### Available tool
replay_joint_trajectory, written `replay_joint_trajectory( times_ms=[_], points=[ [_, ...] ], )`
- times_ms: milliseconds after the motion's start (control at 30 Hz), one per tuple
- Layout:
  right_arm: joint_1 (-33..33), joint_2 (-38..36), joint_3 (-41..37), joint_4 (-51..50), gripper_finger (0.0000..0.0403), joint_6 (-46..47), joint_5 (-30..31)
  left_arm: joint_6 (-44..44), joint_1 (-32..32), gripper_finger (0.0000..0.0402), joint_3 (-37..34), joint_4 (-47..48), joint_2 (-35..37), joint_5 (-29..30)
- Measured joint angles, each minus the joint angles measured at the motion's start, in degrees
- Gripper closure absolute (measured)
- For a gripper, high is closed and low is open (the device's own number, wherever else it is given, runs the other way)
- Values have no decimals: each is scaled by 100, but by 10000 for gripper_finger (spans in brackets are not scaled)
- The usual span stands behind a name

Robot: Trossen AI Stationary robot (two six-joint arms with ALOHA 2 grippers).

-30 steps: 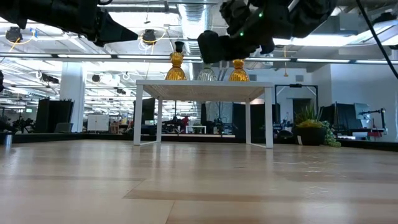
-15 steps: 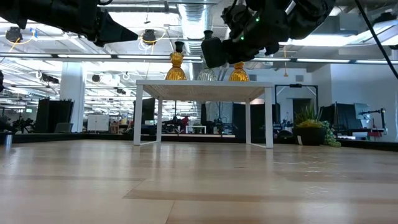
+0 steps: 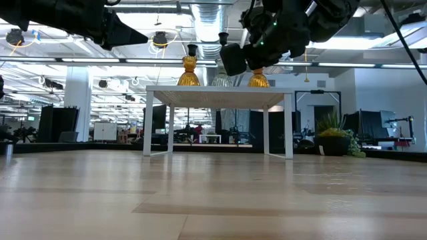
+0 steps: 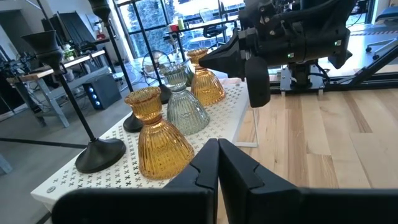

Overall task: Pick & Place candle stick holders
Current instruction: Adjust the glass candle holders on the shelf

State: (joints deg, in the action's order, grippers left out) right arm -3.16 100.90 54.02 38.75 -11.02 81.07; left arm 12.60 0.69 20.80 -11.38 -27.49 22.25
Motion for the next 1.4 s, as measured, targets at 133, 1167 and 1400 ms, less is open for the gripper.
replay_joint_trajectory(
  times_ms=[133,1167,1400],
  points=[
    [-42,0,0,-21,403,6,25,0,-2,394,0,0,0,1],
    [-1014,-3793,-2293,-4050,403,2797,-2762,-112,0,394,0,19,-151,-1],
    [-979,-3788,-2385,-3612,403,2184,-2830,-427,-1,397,6,-1713,-1354,-614]
  ],
)
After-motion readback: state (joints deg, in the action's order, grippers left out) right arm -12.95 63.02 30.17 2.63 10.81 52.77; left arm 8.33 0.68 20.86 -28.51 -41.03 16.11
